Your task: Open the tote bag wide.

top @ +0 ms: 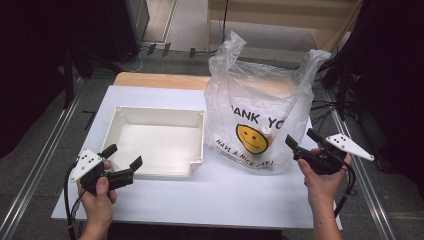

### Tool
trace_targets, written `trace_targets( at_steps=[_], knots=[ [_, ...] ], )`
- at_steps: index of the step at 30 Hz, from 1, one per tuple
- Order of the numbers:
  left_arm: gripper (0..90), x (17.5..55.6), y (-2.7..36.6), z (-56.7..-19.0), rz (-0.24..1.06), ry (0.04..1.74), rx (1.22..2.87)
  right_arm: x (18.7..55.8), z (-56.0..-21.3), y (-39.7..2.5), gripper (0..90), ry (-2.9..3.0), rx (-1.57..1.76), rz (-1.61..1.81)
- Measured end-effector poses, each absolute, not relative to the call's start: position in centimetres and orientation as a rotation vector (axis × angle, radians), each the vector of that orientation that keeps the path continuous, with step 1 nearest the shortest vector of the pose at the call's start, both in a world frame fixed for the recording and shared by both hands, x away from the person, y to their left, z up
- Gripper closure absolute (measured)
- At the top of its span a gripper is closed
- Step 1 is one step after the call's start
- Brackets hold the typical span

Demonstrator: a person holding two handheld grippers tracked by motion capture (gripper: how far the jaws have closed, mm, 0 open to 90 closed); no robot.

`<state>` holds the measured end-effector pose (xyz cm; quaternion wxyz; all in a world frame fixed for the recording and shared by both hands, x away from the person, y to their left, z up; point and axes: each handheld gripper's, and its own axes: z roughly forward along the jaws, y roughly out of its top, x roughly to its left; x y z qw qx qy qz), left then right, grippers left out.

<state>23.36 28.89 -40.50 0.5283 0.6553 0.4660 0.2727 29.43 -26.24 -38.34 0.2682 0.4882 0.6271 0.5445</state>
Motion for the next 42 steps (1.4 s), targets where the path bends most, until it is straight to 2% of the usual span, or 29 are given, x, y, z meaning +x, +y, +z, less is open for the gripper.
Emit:
trace_targets(
  at_steps=[14, 18, 20, 22, 23, 24, 26, 27, 28, 31, 42],
  knots=[
    [5.2, 25.9, 23.5, -39.4, 0.563, 1.035, 1.622, 31.9, -38.4, -26.9, 16.6, 1.635, 1.411, 1.476],
    [5.7, 26.7, 21.8, -38.9, 0.548, 0.999, 1.639, 33.5, -38.3, -27.0, 17.7, 1.707, 1.428, 1.413],
    [5.7, 27.0, 21.5, -38.7, 0.547, 0.993, 1.638, 34.2, -38.7, -27.0, 25.2, 1.749, 1.446, 1.427],
    [5.7, 27.6, 21.0, -38.2, 0.544, 0.982, 1.632, 34.6, -39.0, -27.0, 39.6, 1.806, 1.450, 1.463],
    [5.8, 27.6, 21.0, -38.2, 0.544, 0.982, 1.632, 34.6, -39.0, -27.0, 39.6, 1.806, 1.450, 1.463],
    [6.0, 28.0, 20.5, -37.9, 0.546, 0.978, 1.642, 34.5, -39.2, -26.6, 58.6, 1.827, 1.434, 1.445],
    [6.1, 28.3, 19.9, -37.7, 0.546, 0.972, 1.650, 34.1, -39.2, -26.3, 74.9, 1.817, 1.408, 1.422],
    [6.1, 28.3, 19.9, -37.7, 0.546, 0.972, 1.650, 34.1, -39.2, -26.3, 74.9, 1.817, 1.408, 1.422],
    [6.0, 28.5, 19.6, -37.6, 0.543, 0.972, 1.653, 33.5, -39.1, -26.3, 86.9, 1.785, 1.394, 1.431],
    [6.0, 29.3, 18.1, -37.4, 0.524, 0.964, 1.682, 32.6, -39.0, -26.3, 90.0, 1.749, 1.377, 1.450],
    [6.0, 31.7, 14.2, -37.3, 0.495, 0.922, 1.722, 30.2, -40.9, -25.7, 90.0, 1.810, 1.319, 1.377]
  ],
)
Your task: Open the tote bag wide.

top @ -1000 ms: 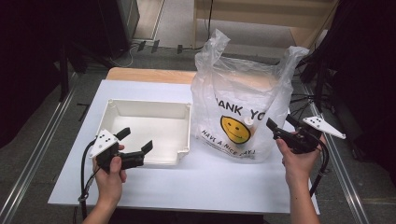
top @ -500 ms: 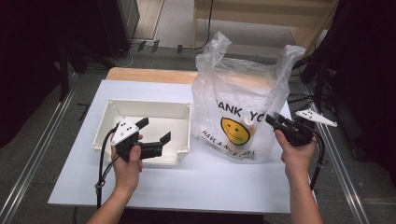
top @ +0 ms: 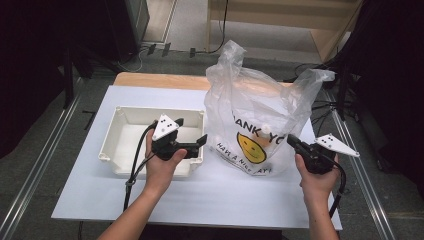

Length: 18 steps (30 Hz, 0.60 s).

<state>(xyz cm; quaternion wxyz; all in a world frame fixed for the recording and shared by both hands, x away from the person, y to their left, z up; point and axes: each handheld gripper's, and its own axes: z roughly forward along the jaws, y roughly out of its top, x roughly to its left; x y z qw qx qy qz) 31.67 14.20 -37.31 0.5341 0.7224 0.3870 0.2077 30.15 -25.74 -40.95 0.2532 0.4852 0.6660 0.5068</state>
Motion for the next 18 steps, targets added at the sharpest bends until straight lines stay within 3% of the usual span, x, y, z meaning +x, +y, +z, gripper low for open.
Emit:
trace_targets(
  at_steps=[14, 18],
  knots=[
    [7.0, 34.4, 11.1, -34.0, 0.491, 0.895, 1.681, 29.2, -42.8, -24.7, 90.0, 1.917, 1.267, 1.308],
    [14.3, 35.4, 10.5, -34.0, 0.508, 0.906, 1.690, 29.2, -43.2, -24.2, 90.0, 1.944, 1.262, 1.288]
  ],
)
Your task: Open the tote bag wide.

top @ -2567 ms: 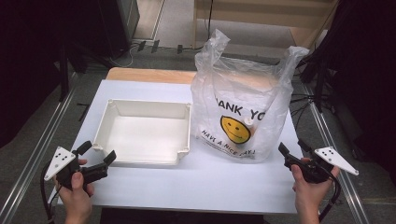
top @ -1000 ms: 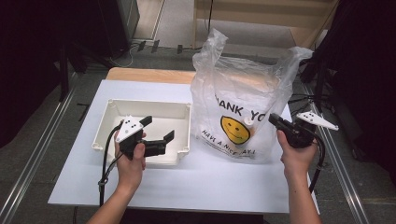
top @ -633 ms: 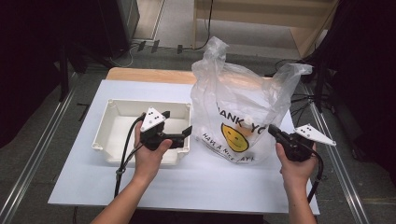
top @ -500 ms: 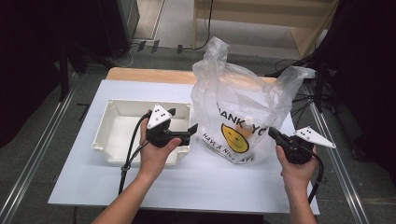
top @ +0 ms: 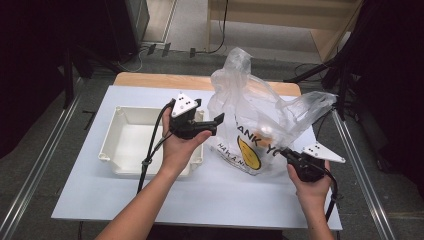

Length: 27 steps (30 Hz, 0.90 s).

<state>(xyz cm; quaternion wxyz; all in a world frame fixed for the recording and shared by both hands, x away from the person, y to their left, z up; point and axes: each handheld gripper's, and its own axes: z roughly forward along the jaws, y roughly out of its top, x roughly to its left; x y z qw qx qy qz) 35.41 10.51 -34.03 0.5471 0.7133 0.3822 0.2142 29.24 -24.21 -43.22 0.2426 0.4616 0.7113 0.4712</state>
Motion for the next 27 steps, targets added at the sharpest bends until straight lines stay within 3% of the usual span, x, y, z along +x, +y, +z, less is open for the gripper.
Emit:
trace_targets(
  at_steps=[4, 5, 6, 7, 8, 9, 12, 20, 21, 22, 23, 24, 25, 27],
  knots=[
    [29.1, 35.8, 10.0, -34.4, 0.526, 0.913, 1.697, 29.1, -43.4, -23.9, 90.0, 1.974, 1.239, 1.261],
    [29.1, 35.8, 9.9, -34.6, 0.528, 0.904, 1.704, 29.1, -43.4, -23.9, 90.0, 1.974, 1.239, 1.261],
    [36.0, 35.8, 9.7, -34.7, 0.535, 0.897, 1.718, 29.1, -43.4, -23.8, 90.0, 1.977, 1.237, 1.257],
    [54.5, 35.8, 9.6, -34.8, 0.538, 0.891, 1.724, 29.1, -43.5, -23.8, 89.9, 1.976, 1.235, 1.258],
    [54.5, 35.8, 9.6, -34.9, 0.531, 0.883, 1.731, 29.1, -43.5, -23.8, 89.9, 1.976, 1.235, 1.258],
    [73.6, 35.7, 9.5, -35.0, 0.513, 0.870, 1.750, 29.1, -43.5, -23.9, 89.9, 1.973, 1.236, 1.260],
    [90.0, 35.5, 9.5, -35.2, 0.487, 0.871, 1.768, 29.1, -43.7, -24.3, 89.9, 1.969, 1.253, 1.252],
    [90.0, 34.6, 9.2, -37.8, 0.414, 0.872, 1.831, 29.4, -44.5, -25.1, 85.9, 1.966, 1.320, 1.209],
    [90.0, 34.3, 9.1, -38.4, 0.400, 0.875, 1.830, 29.4, -44.5, -25.4, 75.7, 1.945, 1.334, 1.216],
    [90.0, 34.3, 9.1, -38.4, 0.400, 0.875, 1.830, 29.4, -44.5, -25.4, 75.7, 1.945, 1.334, 1.216],
    [90.0, 34.0, 9.0, -38.7, 0.396, 0.872, 1.837, 29.3, -44.1, -25.6, 64.4, 1.922, 1.336, 1.245],
    [90.0, 33.8, 8.9, -38.9, 0.396, 0.870, 1.837, 29.3, -44.1, -25.6, 64.4, 1.922, 1.336, 1.245],
    [90.0, 33.3, 8.8, -39.0, 0.404, 0.863, 1.834, 29.1, -43.4, -25.7, 55.7, 1.874, 1.337, 1.264],
    [90.0, 33.0, 8.7, -38.9, 0.394, 0.862, 1.828, 28.8, -42.5, -25.9, 53.3, 1.832, 1.326, 1.292]
  ],
)
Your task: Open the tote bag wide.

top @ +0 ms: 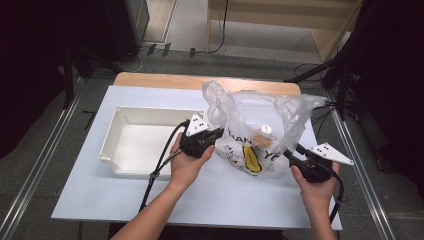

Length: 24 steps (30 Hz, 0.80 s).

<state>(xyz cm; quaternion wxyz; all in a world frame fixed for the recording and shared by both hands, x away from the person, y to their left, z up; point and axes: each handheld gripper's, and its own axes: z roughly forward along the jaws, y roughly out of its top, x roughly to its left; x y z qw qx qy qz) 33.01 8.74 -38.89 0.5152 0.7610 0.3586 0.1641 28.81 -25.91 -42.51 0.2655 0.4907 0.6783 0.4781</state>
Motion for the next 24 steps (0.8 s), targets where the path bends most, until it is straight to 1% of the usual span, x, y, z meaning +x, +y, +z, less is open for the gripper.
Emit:
trace_targets(
  at_steps=[6, 8, 12, 13, 18, 20, 21, 22, 23, 24],
  knots=[
    [90.0, 32.0, 8.6, -39.3, 0.384, 0.880, 1.809, 27.7, -39.7, -26.4, 44.5, 1.721, 1.292, 1.335],
    [90.0, 31.6, 8.5, -39.6, 0.387, 0.879, 1.813, 27.2, -38.7, -26.5, 39.6, 1.684, 1.272, 1.372],
    [90.0, 31.2, 8.3, -40.2, 0.392, 0.885, 1.809, 26.8, -37.5, -26.4, 37.4, 1.657, 1.271, 1.427],
    [90.0, 30.9, 8.2, -40.4, 0.384, 0.888, 1.811, 26.7, -37.0, -26.2, 34.7, 1.652, 1.262, 1.457],
    [90.0, 30.3, 8.1, -40.9, 0.382, 0.886, 1.817, 26.8, -35.9, -25.0, 30.3, 1.662, 1.230, 1.515],
    [90.0, 30.1, 8.0, -41.2, 0.386, 0.880, 1.817, 27.1, -35.7, -24.4, 30.4, 1.674, 1.223, 1.510],
    [90.0, 29.8, 7.9, -41.4, 0.381, 0.875, 1.824, 27.2, -35.7, -24.1, 32.1, 1.679, 1.229, 1.509],
    [90.0, 29.8, 7.9, -41.4, 0.381, 0.875, 1.824, 27.4, -35.7, -23.9, 37.0, 1.675, 1.226, 1.500],
    [90.0, 29.6, 7.8, -41.6, 0.379, 0.871, 1.826, 27.4, -35.7, -23.9, 37.0, 1.675, 1.226, 1.500],
    [90.0, 29.3, 7.7, -41.8, 0.378, 0.867, 1.831, 27.6, -36.0, -23.6, 49.0, 1.669, 1.245, 1.485]
  ],
)
